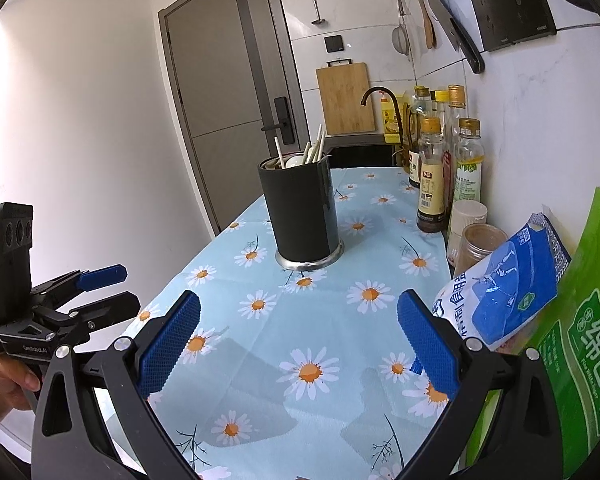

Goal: Organize utensils

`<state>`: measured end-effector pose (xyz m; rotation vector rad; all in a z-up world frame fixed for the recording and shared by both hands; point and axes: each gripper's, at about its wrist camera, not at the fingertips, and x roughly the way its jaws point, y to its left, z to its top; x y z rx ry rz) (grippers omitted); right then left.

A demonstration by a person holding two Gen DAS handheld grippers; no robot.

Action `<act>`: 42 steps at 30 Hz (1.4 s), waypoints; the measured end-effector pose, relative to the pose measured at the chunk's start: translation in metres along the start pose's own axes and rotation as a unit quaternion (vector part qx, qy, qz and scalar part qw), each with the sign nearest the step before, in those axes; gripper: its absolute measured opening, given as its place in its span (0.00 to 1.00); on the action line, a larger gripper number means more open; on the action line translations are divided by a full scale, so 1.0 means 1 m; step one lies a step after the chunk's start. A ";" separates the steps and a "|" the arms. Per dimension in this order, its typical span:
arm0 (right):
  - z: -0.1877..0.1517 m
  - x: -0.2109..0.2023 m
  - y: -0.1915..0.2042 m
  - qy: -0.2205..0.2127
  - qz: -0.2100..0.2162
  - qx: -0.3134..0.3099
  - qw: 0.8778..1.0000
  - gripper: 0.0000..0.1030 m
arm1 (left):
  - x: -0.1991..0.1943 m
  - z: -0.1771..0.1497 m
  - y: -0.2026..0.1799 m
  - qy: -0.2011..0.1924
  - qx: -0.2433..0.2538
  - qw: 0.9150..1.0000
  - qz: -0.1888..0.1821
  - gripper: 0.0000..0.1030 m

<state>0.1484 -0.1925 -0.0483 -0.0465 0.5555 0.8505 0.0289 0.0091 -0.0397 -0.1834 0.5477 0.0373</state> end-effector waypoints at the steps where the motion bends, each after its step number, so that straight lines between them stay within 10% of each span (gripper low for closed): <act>1: 0.000 0.000 0.000 0.000 0.000 0.001 1.000 0.95 | 0.000 0.000 0.000 0.001 0.000 1.000 0.001 0.93; 42: -0.006 0.020 -0.006 0.024 0.002 0.001 1.000 0.95 | 0.016 -0.002 0.003 0.029 0.008 1.000 0.000 0.93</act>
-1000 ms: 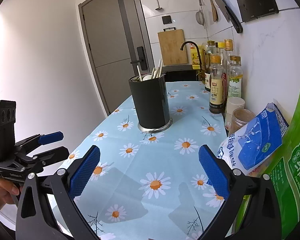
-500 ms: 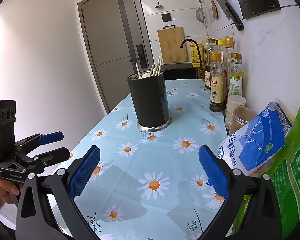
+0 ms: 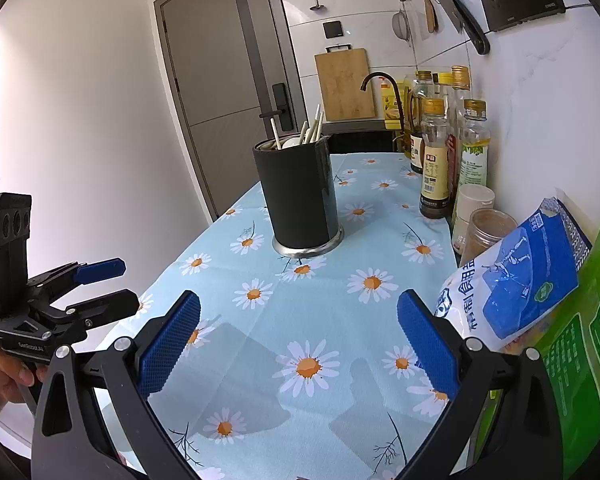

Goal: Organize utensils

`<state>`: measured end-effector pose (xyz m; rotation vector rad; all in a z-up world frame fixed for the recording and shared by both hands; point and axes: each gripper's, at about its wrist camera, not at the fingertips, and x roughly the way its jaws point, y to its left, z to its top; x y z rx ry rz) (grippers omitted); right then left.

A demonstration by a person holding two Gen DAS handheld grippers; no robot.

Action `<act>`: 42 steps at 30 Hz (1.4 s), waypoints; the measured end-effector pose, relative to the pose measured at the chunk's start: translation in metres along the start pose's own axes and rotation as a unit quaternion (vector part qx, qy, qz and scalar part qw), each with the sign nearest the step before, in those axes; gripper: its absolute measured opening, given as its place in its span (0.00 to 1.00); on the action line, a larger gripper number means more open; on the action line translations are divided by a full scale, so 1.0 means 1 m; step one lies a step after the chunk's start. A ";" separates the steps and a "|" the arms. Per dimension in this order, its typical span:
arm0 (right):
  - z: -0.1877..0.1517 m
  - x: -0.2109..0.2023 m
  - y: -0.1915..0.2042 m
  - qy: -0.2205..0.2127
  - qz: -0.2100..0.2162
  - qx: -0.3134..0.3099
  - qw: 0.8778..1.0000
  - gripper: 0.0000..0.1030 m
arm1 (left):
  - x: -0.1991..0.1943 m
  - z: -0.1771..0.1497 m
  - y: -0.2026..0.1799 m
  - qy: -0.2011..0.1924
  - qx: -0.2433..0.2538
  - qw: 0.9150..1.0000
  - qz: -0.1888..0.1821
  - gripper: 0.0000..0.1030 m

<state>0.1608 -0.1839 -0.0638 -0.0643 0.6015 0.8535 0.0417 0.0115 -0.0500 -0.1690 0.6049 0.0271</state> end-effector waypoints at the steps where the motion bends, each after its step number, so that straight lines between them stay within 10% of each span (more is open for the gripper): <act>1: 0.000 0.000 0.000 0.001 0.000 -0.001 1.000 0.95 | 0.000 0.000 0.000 0.000 0.001 1.000 0.000 0.93; 42: 0.002 0.016 -0.008 0.013 0.009 0.011 1.000 0.95 | 0.016 0.006 0.002 0.011 0.003 1.000 -0.001 0.93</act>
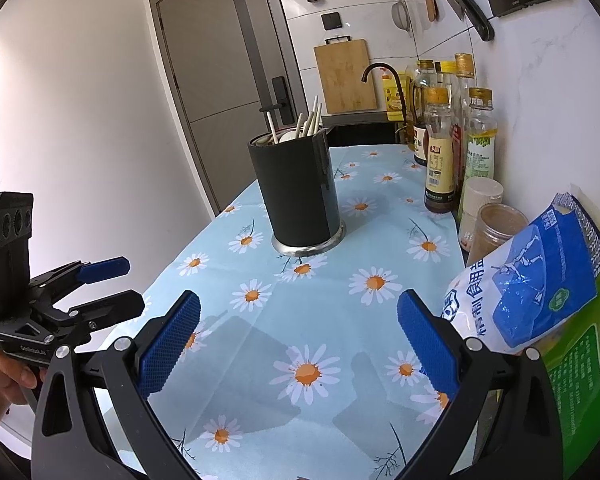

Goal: Organize utensils

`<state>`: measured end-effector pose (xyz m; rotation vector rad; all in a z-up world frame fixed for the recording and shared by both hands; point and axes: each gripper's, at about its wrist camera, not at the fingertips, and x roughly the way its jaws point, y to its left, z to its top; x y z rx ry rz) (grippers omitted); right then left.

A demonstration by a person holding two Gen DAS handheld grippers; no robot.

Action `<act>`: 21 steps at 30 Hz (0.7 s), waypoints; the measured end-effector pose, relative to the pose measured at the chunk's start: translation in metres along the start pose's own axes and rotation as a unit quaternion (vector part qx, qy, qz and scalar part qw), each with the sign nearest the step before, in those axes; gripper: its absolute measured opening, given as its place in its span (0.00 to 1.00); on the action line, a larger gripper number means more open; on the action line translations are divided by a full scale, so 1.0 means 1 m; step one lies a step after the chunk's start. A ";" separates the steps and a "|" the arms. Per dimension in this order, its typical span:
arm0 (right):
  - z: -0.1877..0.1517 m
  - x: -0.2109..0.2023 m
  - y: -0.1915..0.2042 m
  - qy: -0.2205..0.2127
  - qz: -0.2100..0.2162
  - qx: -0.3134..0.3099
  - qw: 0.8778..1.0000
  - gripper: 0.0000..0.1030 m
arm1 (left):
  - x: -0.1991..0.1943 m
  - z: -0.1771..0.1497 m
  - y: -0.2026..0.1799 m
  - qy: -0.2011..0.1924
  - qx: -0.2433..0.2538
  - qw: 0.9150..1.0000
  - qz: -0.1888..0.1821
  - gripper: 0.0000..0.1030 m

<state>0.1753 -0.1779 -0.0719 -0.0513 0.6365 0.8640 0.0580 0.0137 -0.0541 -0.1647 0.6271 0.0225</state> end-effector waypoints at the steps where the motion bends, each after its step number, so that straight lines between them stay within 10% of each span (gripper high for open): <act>1: -0.001 0.001 0.000 0.002 -0.001 0.000 1.000 0.95 | 0.000 0.000 0.000 0.001 0.000 1.000 0.000 0.93; 21: -0.010 0.024 -0.014 0.027 -0.017 0.005 0.999 0.95 | 0.017 -0.008 0.009 0.018 -0.010 1.000 0.008 0.93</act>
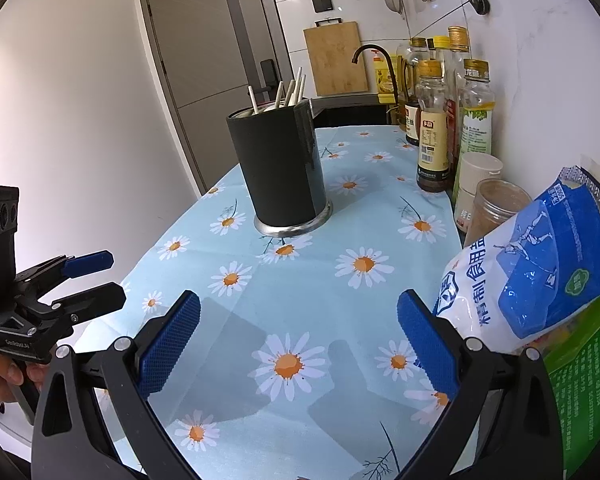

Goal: Organize utensils

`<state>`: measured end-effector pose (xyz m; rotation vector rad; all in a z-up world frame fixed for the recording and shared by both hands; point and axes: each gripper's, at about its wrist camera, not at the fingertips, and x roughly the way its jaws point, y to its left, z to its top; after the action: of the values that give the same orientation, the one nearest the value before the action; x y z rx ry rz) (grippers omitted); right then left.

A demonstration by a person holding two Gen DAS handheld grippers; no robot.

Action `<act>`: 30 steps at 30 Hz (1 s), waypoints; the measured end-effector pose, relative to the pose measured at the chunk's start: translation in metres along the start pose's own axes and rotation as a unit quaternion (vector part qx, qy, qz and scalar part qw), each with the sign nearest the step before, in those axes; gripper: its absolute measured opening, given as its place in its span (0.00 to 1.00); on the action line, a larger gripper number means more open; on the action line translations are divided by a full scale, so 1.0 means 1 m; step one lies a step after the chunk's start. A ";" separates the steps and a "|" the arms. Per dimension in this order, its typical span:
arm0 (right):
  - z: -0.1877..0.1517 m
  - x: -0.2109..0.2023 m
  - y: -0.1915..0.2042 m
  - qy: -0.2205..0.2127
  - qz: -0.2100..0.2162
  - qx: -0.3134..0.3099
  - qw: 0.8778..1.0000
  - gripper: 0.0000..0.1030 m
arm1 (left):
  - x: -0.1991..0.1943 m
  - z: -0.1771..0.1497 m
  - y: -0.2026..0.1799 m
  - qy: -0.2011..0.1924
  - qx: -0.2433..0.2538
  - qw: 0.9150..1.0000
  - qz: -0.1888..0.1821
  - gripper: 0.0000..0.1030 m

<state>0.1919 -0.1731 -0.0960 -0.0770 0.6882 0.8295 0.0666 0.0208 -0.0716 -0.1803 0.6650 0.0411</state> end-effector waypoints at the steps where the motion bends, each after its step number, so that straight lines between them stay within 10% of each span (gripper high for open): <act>1: 0.000 0.000 0.000 0.000 0.000 0.001 1.000 0.95 | 0.001 0.000 0.000 0.000 0.000 1.000 -0.001 0.93; 30: 0.003 -0.001 0.007 -0.002 -0.005 -0.016 1.000 0.95 | 0.003 -0.001 0.004 0.004 0.001 1.000 0.000 0.93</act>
<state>0.1877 -0.1676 -0.0922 -0.1079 0.6696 0.8316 0.0675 0.0243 -0.0746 -0.1792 0.6724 0.0404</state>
